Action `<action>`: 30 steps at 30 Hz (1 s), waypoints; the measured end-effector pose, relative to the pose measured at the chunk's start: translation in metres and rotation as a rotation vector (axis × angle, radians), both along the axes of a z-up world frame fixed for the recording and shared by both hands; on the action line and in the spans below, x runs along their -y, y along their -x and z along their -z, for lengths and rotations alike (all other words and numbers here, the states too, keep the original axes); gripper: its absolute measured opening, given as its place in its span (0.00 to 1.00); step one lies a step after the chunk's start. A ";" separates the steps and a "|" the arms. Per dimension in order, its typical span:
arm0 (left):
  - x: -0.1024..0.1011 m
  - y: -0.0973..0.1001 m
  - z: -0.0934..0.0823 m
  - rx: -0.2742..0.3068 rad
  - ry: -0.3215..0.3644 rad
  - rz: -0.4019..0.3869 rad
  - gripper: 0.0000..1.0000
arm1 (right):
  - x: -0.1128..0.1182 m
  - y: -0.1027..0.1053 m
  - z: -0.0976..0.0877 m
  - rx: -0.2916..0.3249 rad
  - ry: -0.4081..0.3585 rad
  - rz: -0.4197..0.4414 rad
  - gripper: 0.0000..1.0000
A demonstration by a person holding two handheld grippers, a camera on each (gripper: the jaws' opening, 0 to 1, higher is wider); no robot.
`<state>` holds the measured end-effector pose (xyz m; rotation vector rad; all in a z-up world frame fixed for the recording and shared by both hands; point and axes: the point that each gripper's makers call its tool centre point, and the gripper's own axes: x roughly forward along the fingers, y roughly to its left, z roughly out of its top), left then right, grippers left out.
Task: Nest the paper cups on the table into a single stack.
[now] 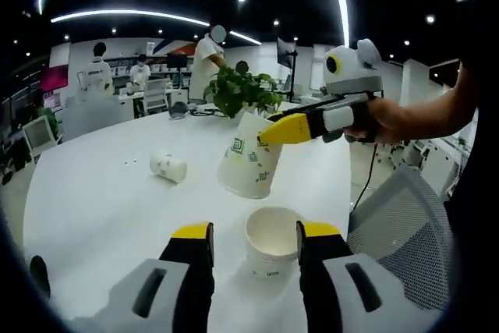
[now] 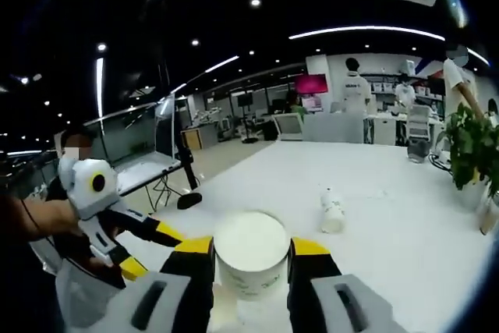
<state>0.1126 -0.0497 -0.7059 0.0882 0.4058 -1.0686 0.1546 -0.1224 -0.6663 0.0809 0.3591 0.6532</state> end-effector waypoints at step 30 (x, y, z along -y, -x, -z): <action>-0.003 0.004 -0.022 -0.072 0.129 0.031 0.20 | -0.028 0.049 0.006 -0.069 -0.126 -0.206 0.35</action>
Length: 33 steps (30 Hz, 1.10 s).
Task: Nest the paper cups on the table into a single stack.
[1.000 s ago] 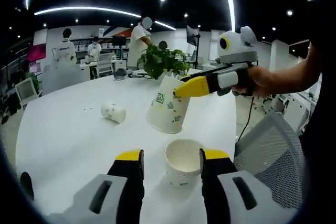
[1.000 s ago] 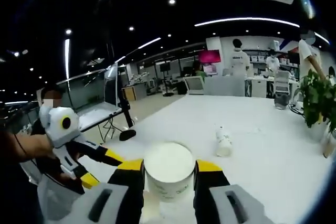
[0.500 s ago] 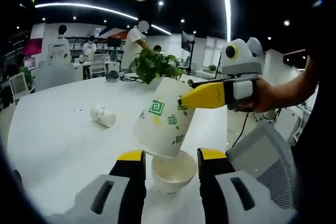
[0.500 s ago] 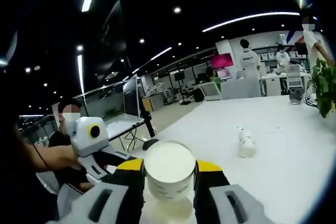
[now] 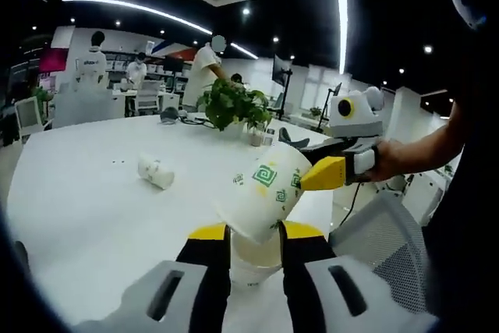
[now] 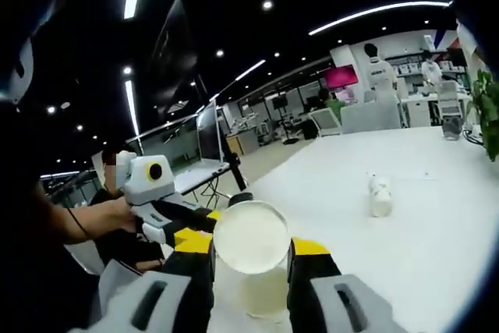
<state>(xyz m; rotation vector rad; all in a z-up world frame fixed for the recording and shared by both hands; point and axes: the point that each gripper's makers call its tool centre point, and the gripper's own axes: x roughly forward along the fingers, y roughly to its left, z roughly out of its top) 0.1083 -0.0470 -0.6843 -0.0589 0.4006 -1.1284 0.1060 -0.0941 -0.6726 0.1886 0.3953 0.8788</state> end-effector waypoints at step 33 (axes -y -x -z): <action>0.026 0.030 -0.044 0.099 -0.010 0.302 0.00 | 0.007 0.030 0.027 0.013 0.149 -0.147 0.00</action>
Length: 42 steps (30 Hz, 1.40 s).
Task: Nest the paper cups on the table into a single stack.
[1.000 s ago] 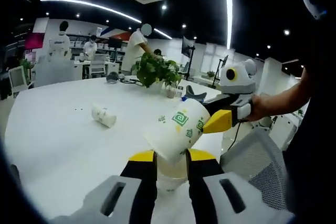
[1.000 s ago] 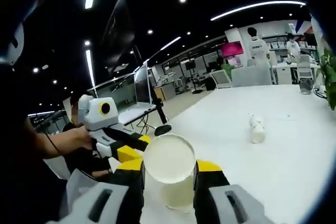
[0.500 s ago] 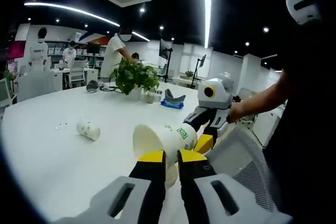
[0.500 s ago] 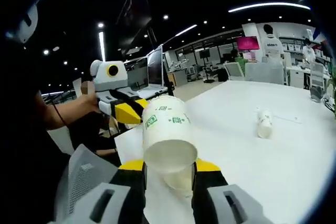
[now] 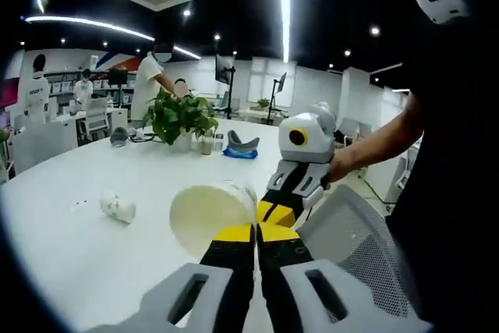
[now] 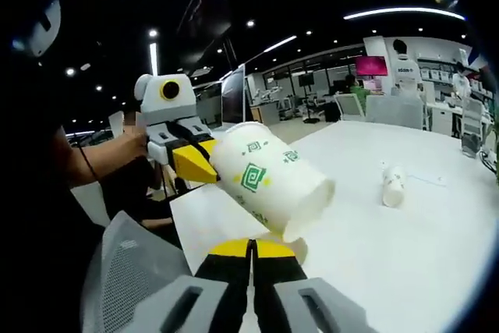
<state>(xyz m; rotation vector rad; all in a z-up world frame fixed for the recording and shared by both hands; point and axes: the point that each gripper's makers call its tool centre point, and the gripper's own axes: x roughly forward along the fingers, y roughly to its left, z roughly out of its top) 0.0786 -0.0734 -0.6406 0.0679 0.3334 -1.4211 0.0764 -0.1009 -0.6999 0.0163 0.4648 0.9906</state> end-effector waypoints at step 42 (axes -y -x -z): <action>-0.016 0.002 0.034 0.182 -0.401 0.154 0.00 | 0.066 -0.024 0.000 0.056 0.136 0.277 0.84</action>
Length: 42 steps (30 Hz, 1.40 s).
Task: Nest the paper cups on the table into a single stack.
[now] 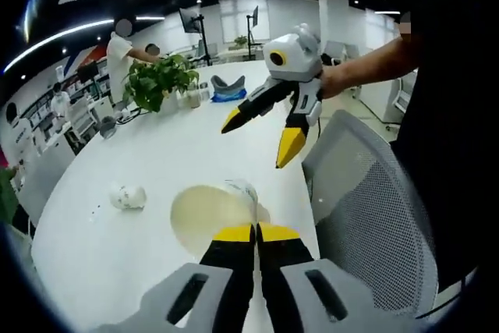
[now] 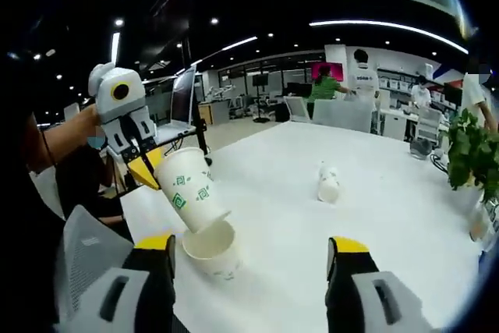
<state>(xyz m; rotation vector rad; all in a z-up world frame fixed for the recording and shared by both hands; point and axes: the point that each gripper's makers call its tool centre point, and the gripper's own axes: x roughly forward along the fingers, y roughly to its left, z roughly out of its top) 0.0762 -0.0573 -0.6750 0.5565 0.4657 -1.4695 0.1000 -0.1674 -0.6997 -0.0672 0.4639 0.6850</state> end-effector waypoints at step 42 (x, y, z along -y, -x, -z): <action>0.018 0.005 0.049 0.096 -0.263 0.148 0.00 | 0.002 0.002 0.004 -0.032 -0.083 0.083 0.99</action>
